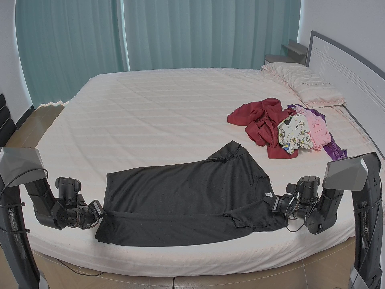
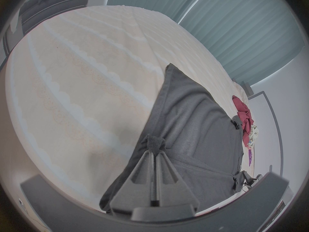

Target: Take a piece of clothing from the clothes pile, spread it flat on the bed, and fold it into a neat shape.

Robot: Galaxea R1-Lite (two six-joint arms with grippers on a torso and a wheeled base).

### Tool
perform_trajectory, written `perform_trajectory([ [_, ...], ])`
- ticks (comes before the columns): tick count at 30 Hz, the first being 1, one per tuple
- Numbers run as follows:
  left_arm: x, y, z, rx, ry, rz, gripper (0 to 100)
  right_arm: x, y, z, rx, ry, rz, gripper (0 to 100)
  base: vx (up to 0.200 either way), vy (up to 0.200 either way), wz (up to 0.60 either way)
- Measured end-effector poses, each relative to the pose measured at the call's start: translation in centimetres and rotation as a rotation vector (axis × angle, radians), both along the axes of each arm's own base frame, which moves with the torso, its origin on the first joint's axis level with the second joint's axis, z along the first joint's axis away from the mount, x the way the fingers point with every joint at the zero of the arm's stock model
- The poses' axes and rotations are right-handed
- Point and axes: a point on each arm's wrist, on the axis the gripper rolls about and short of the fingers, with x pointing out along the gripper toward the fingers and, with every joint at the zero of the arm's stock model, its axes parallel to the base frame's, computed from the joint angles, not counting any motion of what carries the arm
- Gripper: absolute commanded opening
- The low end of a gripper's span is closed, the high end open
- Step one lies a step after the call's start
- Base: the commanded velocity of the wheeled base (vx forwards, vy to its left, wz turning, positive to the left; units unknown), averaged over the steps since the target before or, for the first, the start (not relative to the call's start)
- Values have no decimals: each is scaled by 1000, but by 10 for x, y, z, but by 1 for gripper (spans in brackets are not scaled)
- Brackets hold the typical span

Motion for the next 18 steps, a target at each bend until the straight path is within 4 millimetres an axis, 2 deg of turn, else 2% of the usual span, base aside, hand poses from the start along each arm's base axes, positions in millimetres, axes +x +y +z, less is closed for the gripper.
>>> perform_trajectory([
  [18,-4,4,-2,21,18,18,0,6,2,5,41,-84,-27,0,0,0,0],
])
